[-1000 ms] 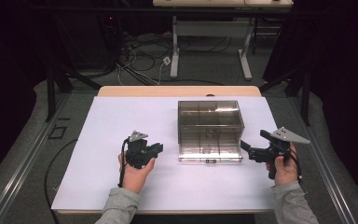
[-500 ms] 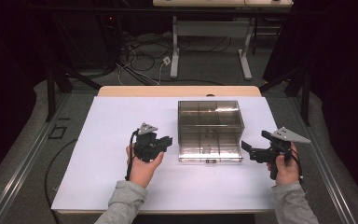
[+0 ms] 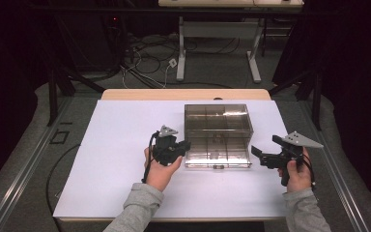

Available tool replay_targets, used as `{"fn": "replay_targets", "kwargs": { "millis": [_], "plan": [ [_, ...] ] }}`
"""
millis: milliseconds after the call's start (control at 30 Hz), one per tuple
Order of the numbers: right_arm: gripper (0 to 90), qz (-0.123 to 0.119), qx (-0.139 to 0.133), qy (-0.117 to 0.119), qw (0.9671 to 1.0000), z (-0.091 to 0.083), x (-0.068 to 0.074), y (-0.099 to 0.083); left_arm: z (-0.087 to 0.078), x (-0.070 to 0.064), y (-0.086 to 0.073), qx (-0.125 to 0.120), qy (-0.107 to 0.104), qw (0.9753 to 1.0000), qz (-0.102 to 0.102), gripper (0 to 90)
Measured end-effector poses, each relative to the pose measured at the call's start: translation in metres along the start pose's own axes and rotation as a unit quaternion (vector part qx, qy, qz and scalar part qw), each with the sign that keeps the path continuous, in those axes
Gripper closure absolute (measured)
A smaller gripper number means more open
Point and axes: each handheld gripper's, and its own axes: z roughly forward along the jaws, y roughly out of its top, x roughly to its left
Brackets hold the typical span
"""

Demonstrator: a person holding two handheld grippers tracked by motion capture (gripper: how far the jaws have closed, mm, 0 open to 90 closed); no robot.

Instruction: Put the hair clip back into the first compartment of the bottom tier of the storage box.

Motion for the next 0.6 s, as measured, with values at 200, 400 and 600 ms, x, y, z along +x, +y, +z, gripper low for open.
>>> {"fn": "replay_targets", "kwargs": {
  "millis": [200, 400, 600],
  "plan": [
    [2.5, 0.001, 0.001, 0.002, 1.0000, 0.000, -0.001, 0.000, 0.012, -0.007, 0.002, 0.007, -0.002, 0.9999, 0.007, 80.2],
    [2.5, 0.002, 0.004, 0.000, 1.0000, -0.001, -0.001, 0.000, 0.024, -0.012, 0.001, 0.011, -0.001, 0.9999, 0.006, 80.2],
    [2.5, 0.000, 0.001, 0.002, 1.0000, -0.001, -0.002, 0.000, 0.034, -0.013, -0.002, 0.020, -0.004, 0.9998, 0.003, 80.2]
  ]
}}
